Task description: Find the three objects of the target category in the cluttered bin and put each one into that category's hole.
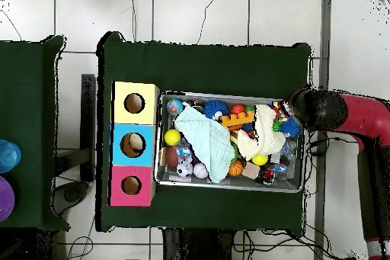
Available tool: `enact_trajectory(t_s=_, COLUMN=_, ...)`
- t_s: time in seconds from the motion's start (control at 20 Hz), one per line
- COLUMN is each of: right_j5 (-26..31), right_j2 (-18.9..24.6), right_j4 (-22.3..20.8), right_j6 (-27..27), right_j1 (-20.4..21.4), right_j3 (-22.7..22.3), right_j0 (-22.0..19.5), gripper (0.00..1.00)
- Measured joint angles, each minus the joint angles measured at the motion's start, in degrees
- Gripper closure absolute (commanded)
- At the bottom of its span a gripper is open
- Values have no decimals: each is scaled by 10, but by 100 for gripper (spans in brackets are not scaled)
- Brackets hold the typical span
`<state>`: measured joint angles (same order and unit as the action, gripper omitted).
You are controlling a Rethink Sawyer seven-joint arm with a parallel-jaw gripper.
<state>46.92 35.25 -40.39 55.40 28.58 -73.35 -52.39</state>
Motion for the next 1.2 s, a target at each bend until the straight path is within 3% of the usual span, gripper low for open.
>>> enact_trajectory(t_s=1.2, right_j5=0, right_j2=0, right_j4=-5, right_j6=-1, right_j1=-53, right_j3=0, right_j0=-6, gripper=0)
